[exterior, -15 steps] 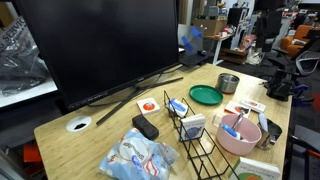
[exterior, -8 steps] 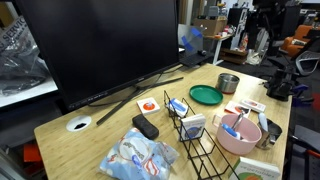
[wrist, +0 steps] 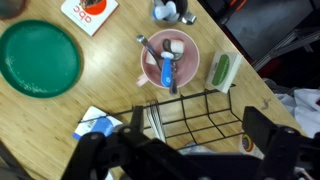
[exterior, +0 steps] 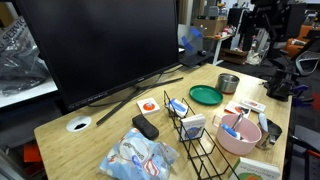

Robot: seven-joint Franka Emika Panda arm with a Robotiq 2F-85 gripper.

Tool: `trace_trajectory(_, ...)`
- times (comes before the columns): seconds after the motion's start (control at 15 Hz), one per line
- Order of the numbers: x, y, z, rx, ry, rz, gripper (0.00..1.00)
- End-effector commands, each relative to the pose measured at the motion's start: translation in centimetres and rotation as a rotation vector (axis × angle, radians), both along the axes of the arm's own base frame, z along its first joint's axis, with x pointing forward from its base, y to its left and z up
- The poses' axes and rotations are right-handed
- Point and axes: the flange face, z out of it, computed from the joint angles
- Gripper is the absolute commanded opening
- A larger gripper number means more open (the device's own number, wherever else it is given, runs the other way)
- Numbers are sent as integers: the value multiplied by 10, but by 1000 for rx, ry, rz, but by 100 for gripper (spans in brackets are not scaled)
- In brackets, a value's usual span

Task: Pick up the white and green book on the left side of the desk and place it on the right

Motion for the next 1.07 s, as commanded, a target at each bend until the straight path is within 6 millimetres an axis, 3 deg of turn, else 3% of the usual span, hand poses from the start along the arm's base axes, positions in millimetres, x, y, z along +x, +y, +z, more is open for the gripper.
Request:
trace_trajectory(0.0, 4, 51, 3, 86, -27, 99, 100)
trace_trajectory(0.2, 2, 102, -6, 187, -34, 168, 100)
trace_trajectory(0.27, -7, 94, -4, 133, -34, 128, 100)
trace_trajectory(0.4, -7, 101, -9, 134, -26, 136, 100)
trace_trajectory(0.73, -6, 95, -6, 136, -33, 126, 100)
trace_trajectory(1.0, -19, 137, -19, 212, -77, 207, 100)
